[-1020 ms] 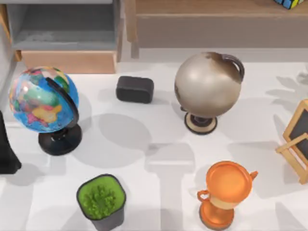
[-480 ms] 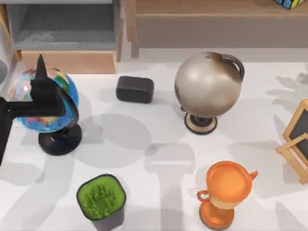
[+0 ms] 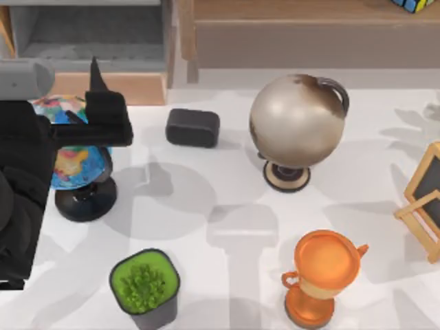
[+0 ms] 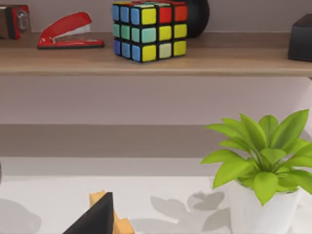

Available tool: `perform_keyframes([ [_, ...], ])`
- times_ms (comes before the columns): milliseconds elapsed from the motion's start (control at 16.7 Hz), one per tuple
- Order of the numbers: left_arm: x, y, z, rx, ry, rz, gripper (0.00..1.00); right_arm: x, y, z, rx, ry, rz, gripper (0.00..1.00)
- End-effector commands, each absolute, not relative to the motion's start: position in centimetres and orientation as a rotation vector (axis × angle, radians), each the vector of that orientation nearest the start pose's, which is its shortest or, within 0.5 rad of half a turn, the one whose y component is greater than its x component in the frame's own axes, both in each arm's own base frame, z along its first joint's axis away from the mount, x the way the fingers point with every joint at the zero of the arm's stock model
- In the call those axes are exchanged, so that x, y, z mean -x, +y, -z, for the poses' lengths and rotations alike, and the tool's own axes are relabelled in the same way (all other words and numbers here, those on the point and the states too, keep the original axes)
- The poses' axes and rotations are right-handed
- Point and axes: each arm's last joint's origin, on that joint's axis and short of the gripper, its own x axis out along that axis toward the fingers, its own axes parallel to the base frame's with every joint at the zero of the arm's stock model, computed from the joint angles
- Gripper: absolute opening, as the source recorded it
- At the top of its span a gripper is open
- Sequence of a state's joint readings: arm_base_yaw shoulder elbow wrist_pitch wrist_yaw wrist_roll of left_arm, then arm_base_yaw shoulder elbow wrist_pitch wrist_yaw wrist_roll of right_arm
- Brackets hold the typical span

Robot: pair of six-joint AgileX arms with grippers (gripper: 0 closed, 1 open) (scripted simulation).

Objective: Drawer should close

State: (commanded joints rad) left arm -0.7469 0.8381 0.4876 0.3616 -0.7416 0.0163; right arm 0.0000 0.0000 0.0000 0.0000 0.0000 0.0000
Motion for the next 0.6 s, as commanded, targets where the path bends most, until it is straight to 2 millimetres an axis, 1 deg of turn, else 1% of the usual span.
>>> perform_keyframes([
  [180,-15.4,-11.3,-26.8,-0.001,0.002,-0.001,1.0,-10.6,-0.1,-16.0,0.0,0.0,0.0,1.0],
  [300,-15.8,-11.1,-26.6,-0.023,0.0,-0.004,1.0,-10.6,-0.1,-16.0,0.0,0.0,0.0,1.0],
  [480,-17.4,-10.1,-26.0,-0.107,-0.009,-0.019,1.0,-10.6,-0.1,-16.0,0.0,0.0,0.0,1.0],
  [600,-19.0,-8.9,-25.5,-0.191,-0.019,-0.04,1.0,-10.6,-0.1,-16.0,0.0,0.0,0.0,1.0],
])
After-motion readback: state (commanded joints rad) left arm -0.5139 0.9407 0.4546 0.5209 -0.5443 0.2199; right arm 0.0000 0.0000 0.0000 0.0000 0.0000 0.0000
